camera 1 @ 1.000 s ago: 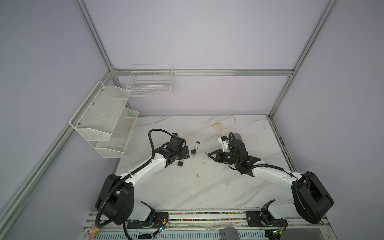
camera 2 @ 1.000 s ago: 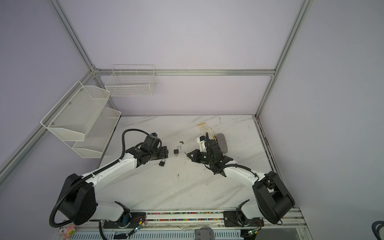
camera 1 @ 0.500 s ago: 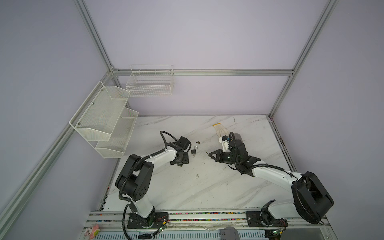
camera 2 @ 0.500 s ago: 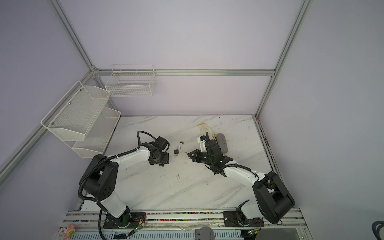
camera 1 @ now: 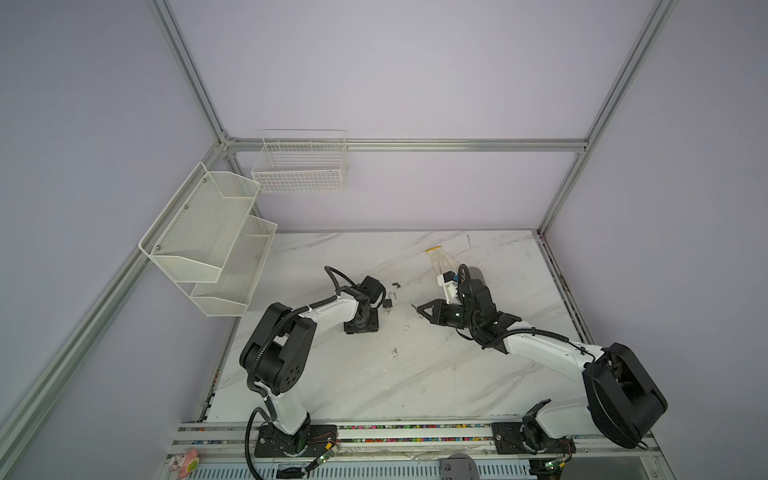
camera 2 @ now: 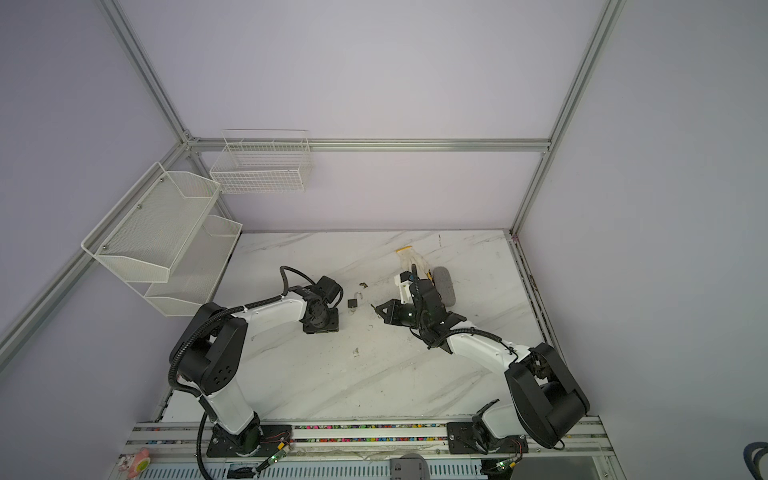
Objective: Unlock with the key
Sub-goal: 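Lower the left gripper and close it on the closed padlock's body, then lift the padlock with the left gripper while the right gripper brings the key toward it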
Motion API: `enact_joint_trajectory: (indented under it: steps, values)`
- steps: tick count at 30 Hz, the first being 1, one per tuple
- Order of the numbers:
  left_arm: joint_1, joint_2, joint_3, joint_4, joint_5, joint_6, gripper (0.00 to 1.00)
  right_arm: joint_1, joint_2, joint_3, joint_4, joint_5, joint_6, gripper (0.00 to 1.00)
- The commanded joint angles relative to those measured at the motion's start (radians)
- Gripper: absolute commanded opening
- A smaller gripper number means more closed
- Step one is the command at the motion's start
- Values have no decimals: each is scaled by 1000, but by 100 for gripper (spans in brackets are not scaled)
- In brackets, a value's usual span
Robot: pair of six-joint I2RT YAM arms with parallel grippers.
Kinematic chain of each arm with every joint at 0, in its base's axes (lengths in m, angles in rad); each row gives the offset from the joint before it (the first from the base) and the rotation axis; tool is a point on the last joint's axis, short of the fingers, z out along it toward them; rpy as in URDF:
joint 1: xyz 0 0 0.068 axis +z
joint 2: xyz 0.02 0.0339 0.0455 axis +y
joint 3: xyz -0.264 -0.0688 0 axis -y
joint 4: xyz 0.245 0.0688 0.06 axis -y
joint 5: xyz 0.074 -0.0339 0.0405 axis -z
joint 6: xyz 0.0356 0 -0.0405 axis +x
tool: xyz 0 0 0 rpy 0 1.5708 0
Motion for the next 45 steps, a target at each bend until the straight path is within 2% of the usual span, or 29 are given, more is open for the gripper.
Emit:
enact_joint_trajectory:
  steps: [1, 10, 26, 36, 45]
  values:
    - [-25, 11, 84, -12, 1, -61, 54, -3, 9, 0, -10, -12, -17, 0]
    - [-33, 41, 73, -26, -44, -127, 48, -3, 24, -3, -2, -24, -25, 0]
    - [-24, 54, 31, 18, -23, -141, 40, -4, 45, 6, 4, -40, -25, 0]
    - [-24, 34, 17, 18, -36, -110, 28, -4, 37, 2, 4, -41, -19, 0]
    - [-27, -65, 13, 18, -25, -138, 14, -2, 12, 15, -47, -20, -34, 0]
